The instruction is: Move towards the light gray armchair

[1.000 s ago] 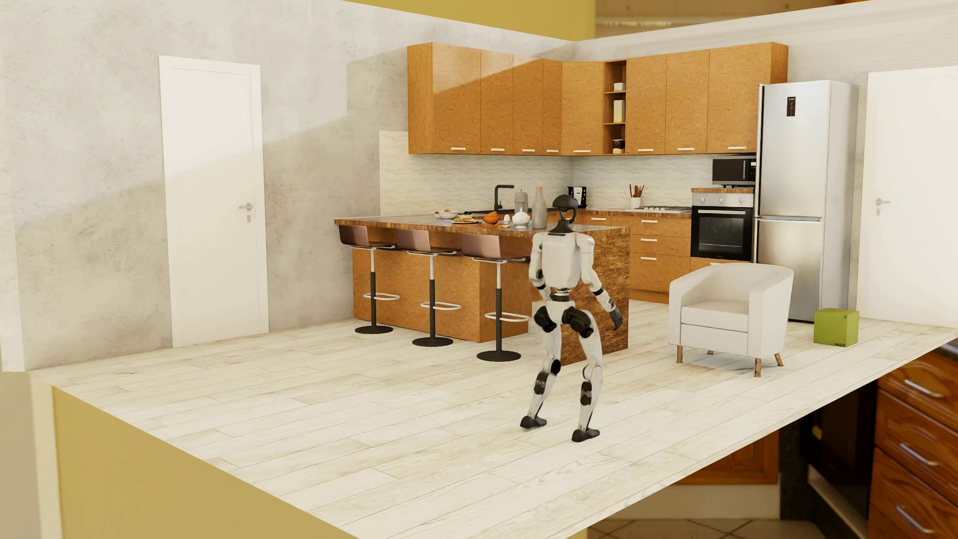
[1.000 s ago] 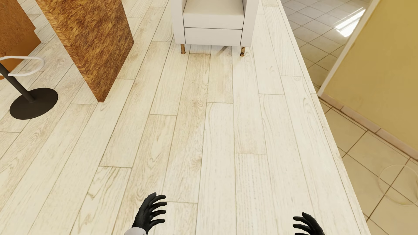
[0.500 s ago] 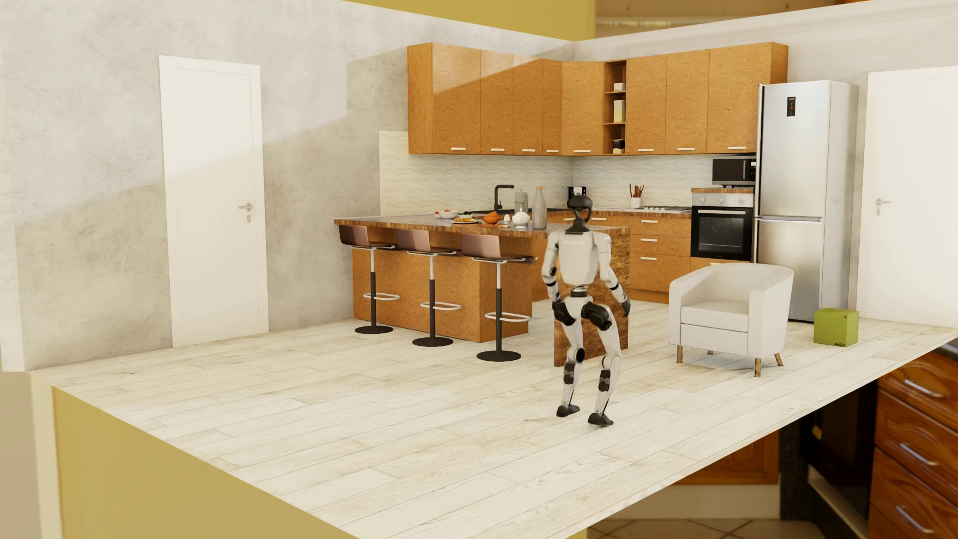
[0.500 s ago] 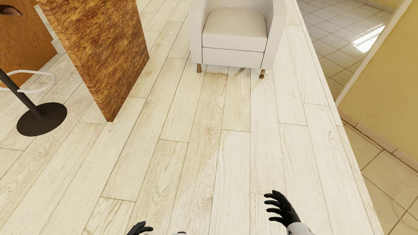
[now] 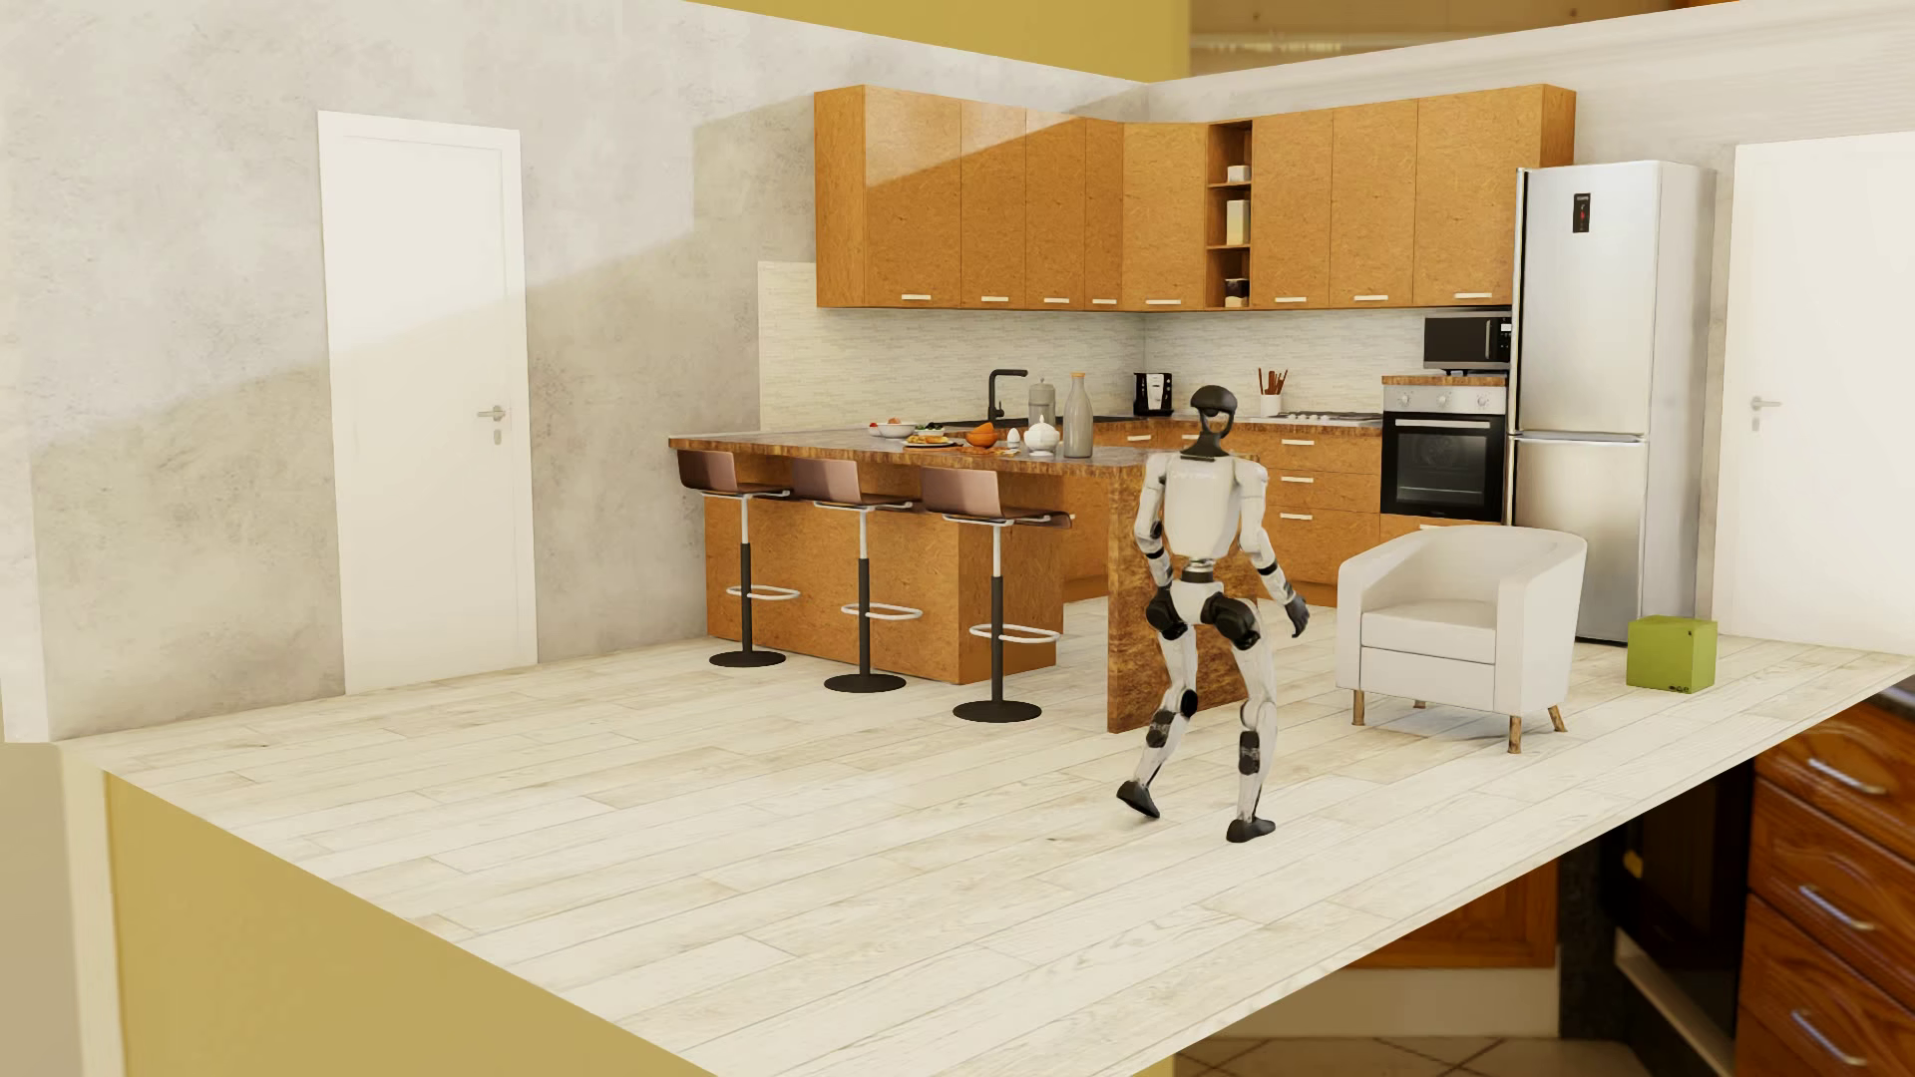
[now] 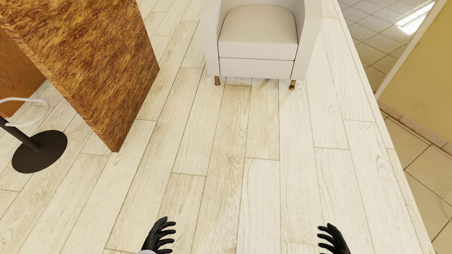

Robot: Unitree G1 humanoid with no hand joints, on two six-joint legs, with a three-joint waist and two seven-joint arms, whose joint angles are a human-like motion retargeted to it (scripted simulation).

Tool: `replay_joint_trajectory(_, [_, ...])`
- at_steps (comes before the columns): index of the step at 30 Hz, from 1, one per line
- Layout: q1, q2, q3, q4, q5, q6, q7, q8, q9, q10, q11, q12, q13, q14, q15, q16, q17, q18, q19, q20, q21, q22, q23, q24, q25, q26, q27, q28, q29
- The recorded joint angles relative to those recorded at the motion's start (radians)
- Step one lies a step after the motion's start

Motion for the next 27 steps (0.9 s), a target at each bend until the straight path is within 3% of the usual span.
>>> replay_joint_trajectory(1, [-0.068,0.019,-0.015,0.004,0.008,0.009,0.001,0.003,-0.019,0.069,-0.032,0.017,0.016,0.113,-0.004,-0.004,-0.013,0.044,0.001,0.002,-0.001,0.005,0.012,0.001,-0.001,0.002,0.013,0.015,0.013])
replay_joint_trajectory(2, [-0.113,0.058,-0.008,0.025,0.01,0.024,0.023,-0.007,-0.031,0.056,-0.064,0.03,0.037,0.058,-0.013,-0.003,-0.035,0.108,0.005,0.013,0.006,0.011,0.016,0.013,-0.007,0.005,0.029,0.0,0.038])
replay_joint_trajectory(4, [-0.154,0.106,0.025,0.054,0.023,0.045,0.052,-0.015,-0.044,-0.189,-0.057,0.083,-0.036,-0.173,-0.065,0.015,-0.008,0.063,0.015,0.066,0.052,-0.021,-0.035,0.09,-0.025,0.002,0.102,-0.05,0.095])
replay_joint_trajectory(5, [-0.126,0.075,0.031,0.05,0.008,0.027,0.053,-0.013,-0.037,-0.262,0.083,0.079,-0.089,-0.146,-0.085,0.058,0.048,-0.026,0.023,0.057,0.05,0.053,-0.031,0.123,-0.03,-0.021,0.105,-0.059,0.123])
replay_joint_trajectory(7, [-0.076,-0.103,-0.006,0.046,0.03,-0.012,0.039,0.012,-0.03,-0.277,0.392,0.113,-0.116,-0.184,0.188,0.072,0.047,-0.028,0.021,-0.001,0.078,0.128,-0.005,0.12,-0.045,-0.087,0.106,-0.034,0.182])
replay_joint_trajectory(8, [-0.033,-0.171,-0.046,0.045,0.049,-0.051,0.04,0.01,-0.028,-0.315,0.398,0.146,-0.101,-0.19,0.169,0.057,0.042,-0.033,0.016,0.022,0.061,0.118,-0.039,0.077,-0.051,-0.115,0.123,-0.026,0.211])
replay_joint_trajectory(10, [0.056,-0.256,-0.086,0.039,0.067,-0.128,0.048,-0.012,-0.031,-0.366,0.258,0.131,-0.048,-0.22,0.085,0.017,0.022,-0.048,0.017,0.021,0.023,0.039,-0.043,-0.005,-0.075,-0.138,0.094,-0.015,0.24])
replay_joint_trajectory(11, [0.082,-0.273,-0.09,0.032,0.057,-0.154,0.038,-0.02,-0.036,-0.355,0.14,0.111,-0.011,-0.256,0.063,0.0,0.001,-0.043,0.026,0.019,0.005,-0.005,-0.035,-0.014,-0.094,-0.145,0.056,-0.019,0.241])
replay_joint_trajectory(12, [0.051,-0.254,-0.062,0.027,0.042,-0.17,0.033,-0.022,-0.014,-0.195,0.026,0.062,-0.022,-0.237,0.132,0.003,-0.015,-0.043,0.028,0.017,0.009,-0.017,0.011,-0.003,-0.11,-0.146,0.02,-0.034,0.218])
replay_joint_trajectory(13, [-0.056,-0.241,-0.04,0.032,0.051,-0.145,0.015,-0.031,-0.008,0.039,0.025,0.041,-0.05,-0.116,0.241,-0.002,-0.058,0.023,-0.02,0.014,0.033,-0.033,0.044,0.011,-0.114,-0.14,-0.013,-0.054,0.177])
replay_joint_trajectory(14, [-0.16,-0.231,-0.04,0.029,0.062,-0.099,0.003,-0.038,-0.015,0.141,0.032,0.054,-0.07,0.023,0.215,0.024,-0.073,0.068,-0.097,-0.025,0.019,0.001,0.011,0.017,-0.101,-0.13,-0.04,-0.08,0.115])
replay_joint_trajectory(15, [-0.188,-0.193,-0.037,0.035,0.061,-0.055,-0.002,-0.037,-0.016,0.066,0.019,0.081,-0.059,-0.03,0.197,0.034,-0.058,0.025,-0.043,0.005,0.021,0.004,-0.007,0.017,-0.076,-0.093,-0.087,-0.109,0.055])
replay_joint_trajectory(16, [-0.185,-0.166,-0.032,0.058,0.063,-0.01,-0.013,-0.04,-0.021,-0.087,0.026,0.104,-0.054,-0.121,0.156,0.048,-0.029,-0.019,-0.047,0.042,0.033,0.0,-0.03,0.016,-0.046,-0.047,-0.107,-0.131,0.011])
replay_joint_trajectory(17, [-0.161,-0.172,-0.038,0.082,0.066,0.019,-0.024,-0.034,-0.047,-0.248,0.066,0.109,-0.071,-0.1,0.092,0.09,0.014,-0.107,-0.061,0.065,0.071,0.061,-0.034,0.015,-0.024,-0.007,-0.089,-0.14,-0.012])
replay_joint_trajectory(19, [-0.088,-0.109,0.01,0.043,0.036,0.011,-0.015,-0.016,-0.074,-0.302,0.045,0.067,0.001,-0.123,0.076,0.063,0.049,-0.081,-0.029,0.059,0.061,0.051,-0.009,0.046,-0.047,0.059,0.002,-0.101,0.025])
replay_joint_trajectory(20, [-0.045,-0.066,0.014,0.045,0.037,0.017,-0.013,-0.017,-0.07,-0.321,0.025,0.072,-0.009,-0.14,0.062,0.049,0.04,-0.081,-0.027,0.041,0.059,0.06,-0.005,0.062,-0.067,0.051,0.076,-0.083,0.066])
replay_joint_trajectory(22, [0.008,-0.017,0.011,0.05,0.039,0.013,-0.003,-0.016,-0.077,-0.36,-0.013,0.06,-0.013,-0.169,0.034,0.037,-0.009,-0.08,-0.025,0.051,0.063,0.076,-0.033,0.07,-0.069,-0.004,0.144,-0.08,0.138])
replay_joint_trajectory(24, [0.059,0.032,0.016,0.05,0.036,0.0,0.004,-0.015,-0.064,-0.388,-0.039,0.07,-0.017,-0.204,0.0,0.019,-0.01,-0.077,-0.019,0.037,0.048,0.061,-0.038,0.053,-0.047,-0.069,0.113,-0.098,0.154])
replay_joint_trajectory(27, [0.113,0.053,0.029,0.053,0.042,-0.023,0.002,-0.007,-0.027,-0.414,0.001,0.113,-0.07,-0.254,-0.012,0.033,0.031,-0.072,0.001,0.021,0.084,0.05,-0.054,0.04,-0.002,-0.159,0.046,-0.118,0.11])
